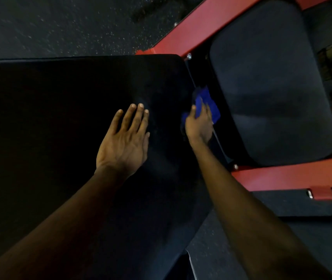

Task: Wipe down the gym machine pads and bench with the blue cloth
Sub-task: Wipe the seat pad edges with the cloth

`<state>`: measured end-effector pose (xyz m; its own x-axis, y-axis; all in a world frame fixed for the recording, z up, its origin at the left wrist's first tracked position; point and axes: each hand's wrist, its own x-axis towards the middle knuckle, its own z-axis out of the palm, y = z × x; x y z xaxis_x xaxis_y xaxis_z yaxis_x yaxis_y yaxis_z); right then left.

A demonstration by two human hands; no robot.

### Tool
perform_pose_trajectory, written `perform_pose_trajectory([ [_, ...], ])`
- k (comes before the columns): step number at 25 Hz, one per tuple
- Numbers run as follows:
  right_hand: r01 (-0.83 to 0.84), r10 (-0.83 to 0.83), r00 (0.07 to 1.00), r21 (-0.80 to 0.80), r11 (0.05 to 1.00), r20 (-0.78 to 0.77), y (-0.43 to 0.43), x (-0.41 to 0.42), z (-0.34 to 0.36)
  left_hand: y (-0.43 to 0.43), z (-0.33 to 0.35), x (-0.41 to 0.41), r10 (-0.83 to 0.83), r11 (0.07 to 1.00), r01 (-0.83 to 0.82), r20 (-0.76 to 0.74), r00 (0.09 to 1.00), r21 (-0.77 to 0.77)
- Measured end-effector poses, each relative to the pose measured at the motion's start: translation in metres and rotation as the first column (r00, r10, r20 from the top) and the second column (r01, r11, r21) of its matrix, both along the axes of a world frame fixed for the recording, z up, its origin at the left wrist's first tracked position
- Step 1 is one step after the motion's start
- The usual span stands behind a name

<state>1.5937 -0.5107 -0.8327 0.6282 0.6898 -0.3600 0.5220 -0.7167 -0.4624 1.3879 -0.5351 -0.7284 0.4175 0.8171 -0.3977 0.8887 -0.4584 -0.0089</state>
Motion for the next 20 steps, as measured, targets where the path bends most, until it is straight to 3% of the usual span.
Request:
perform_pose_trajectory([
  [3, -0.335, 0.339, 0.94, 0.268, 0.904, 0.031, 0.051, -0.078, 0.022, 0.002, -0.002, 0.001, 0.004, 1.0, -0.003, 0.023, 1.0, -0.006],
  [7, -0.433, 0.462, 0.887, 0.339, 0.835, -0.006, 0.068, -0.073, 0.022, 0.001, -0.002, -0.001, -0.008, 0.999, 0.008, 0.0, 1.0, 0.032],
  [11, -0.167, 0.187, 0.981, 0.24, 0.956, -0.06, 0.001, -0.054, 0.02, -0.001, -0.008, -0.003, -0.006, 0.998, 0.005, 0.028, 1.0, 0.063],
  [15, -0.195, 0.204, 0.977, 0.143, 0.97, -0.054, -0.176, -0.034, 0.047, -0.001, -0.005, -0.005, 0.008, 0.999, -0.01, 0.041, 0.999, 0.05],
  [18, 0.049, -0.048, 0.997, -0.019, 0.999, 0.055, -0.169, 0.022, 0.01, -0.001, -0.008, -0.001, -0.019, 0.998, 0.017, 0.026, 0.999, 0.058],
  [20, 0.225, -0.219, 0.974, -0.112, 0.968, 0.065, -0.14, 0.037, 0.001, 0.001, -0.007, -0.003, -0.013, 0.998, 0.011, 0.023, 1.0, 0.069],
])
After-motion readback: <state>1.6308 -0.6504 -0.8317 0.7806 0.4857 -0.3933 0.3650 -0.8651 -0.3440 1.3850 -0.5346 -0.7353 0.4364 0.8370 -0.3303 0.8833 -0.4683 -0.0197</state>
